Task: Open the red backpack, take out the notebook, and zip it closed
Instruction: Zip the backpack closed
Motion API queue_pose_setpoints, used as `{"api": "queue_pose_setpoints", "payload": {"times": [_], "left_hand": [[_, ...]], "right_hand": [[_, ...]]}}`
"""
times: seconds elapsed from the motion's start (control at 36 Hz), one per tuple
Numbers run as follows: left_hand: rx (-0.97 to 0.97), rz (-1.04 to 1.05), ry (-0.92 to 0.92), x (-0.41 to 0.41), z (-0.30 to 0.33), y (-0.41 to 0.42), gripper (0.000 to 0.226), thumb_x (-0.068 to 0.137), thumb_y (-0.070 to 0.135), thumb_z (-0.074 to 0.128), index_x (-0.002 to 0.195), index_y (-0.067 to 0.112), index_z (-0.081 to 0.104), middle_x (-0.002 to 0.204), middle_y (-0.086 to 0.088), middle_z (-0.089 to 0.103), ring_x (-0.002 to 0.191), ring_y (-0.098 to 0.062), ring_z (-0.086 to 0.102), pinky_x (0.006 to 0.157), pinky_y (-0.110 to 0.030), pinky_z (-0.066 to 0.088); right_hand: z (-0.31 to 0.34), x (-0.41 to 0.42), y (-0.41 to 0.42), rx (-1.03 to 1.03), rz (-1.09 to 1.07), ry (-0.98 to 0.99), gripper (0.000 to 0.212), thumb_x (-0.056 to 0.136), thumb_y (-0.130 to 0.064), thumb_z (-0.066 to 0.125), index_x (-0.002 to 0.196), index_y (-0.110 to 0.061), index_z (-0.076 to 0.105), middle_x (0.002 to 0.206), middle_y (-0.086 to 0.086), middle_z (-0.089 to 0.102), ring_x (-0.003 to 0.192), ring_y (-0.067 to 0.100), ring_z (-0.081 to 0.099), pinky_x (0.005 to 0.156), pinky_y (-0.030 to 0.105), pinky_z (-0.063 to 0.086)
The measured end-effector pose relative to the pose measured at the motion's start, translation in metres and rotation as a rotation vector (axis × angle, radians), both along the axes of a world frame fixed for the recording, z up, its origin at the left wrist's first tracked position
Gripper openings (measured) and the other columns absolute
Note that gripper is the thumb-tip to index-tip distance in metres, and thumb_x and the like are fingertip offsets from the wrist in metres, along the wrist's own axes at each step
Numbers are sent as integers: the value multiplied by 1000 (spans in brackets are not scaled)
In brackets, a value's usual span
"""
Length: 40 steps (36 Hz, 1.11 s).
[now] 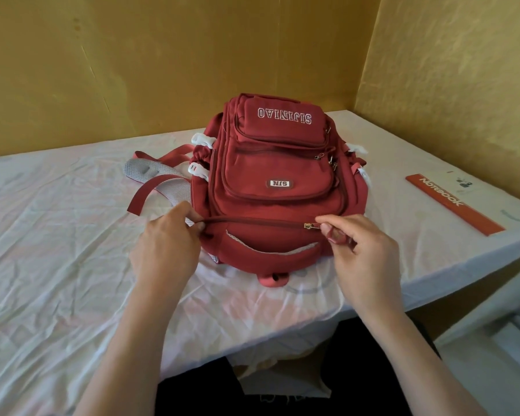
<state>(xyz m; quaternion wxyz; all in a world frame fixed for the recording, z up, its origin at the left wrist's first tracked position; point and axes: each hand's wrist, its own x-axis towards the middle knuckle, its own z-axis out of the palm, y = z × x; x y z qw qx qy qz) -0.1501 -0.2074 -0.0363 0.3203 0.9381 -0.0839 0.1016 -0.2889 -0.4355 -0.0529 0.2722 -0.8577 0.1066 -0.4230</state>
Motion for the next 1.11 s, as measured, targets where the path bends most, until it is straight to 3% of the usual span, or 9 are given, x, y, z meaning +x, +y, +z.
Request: {"api": "queue_pose_setpoints", "payload": {"times": [0.14,0.31,0.39,0.47,0.58,0.72,0.89,1.0,1.11], "left_hand": [[14,-15,-23,1,2,0,14,98,24,65,87,33,65,89,-4,72,89,-34,64,79,-49,55],[95,-63,-120,-5,12,-5,18,99,31,62,106,22,76,113,-10,65,117,-40,54,95,-51,48],[85,-102,-201,-17,22,-18,21,95,42,65,104,27,78,116,-3,67,118,-38,53,100,-50,43],[69,-262,-243,-27,31,-35,17,93,44,67,102,33,76,112,10,67,115,-24,58,101,-46,44],[4,-593,-245,-38,36,-57,28,91,37,74,119,32,74,118,13,63,114,-16,61,99,-48,49],[179,-693,-268,-44,34,-92,36,93,38,70,129,39,68,123,17,62,118,-14,53,101,-38,39],[176,-712,-245,-37,22,-111,23,93,29,69,116,30,76,115,5,70,111,-22,58,98,-45,47],[92,-696,-189,-37,12,-114,20,91,45,70,105,33,77,106,11,68,106,-15,61,88,-43,53],[-97,-692,-109,-35,2,-114,14,83,39,81,94,30,80,93,11,71,91,-9,67,81,-41,55]], "right_hand": [[-13,-9,-6,58,-78,-28,23,92,-2,73,112,-12,78,101,-2,75,93,5,67,86,6,46],[-18,-13,-4,186,-26,-41,24,93,-7,72,115,-15,77,104,-10,75,100,-3,68,90,10,51],[-19,-12,-2,265,-13,-51,22,95,-16,70,115,-16,77,105,-11,75,99,-3,69,90,14,53],[-20,-12,0,326,-10,-54,22,95,-19,69,115,-19,77,104,-13,75,98,-3,69,88,14,53],[-19,-10,4,400,3,-106,15,98,-18,65,110,-24,73,98,-14,74,90,5,71,80,18,56],[-19,-9,6,436,48,-99,16,100,-10,62,108,-23,67,98,-7,73,86,9,73,80,21,58],[-17,-14,3,548,74,-68,18,91,-11,70,103,-24,74,99,-14,75,96,5,71,83,18,57],[-17,-17,1,574,56,-60,10,89,-29,76,98,-27,77,94,-12,77,93,9,73,80,27,59],[-17,-16,-4,489,28,-53,5,92,-23,75,96,-26,75,88,-16,75,88,7,72,76,24,59]]}}
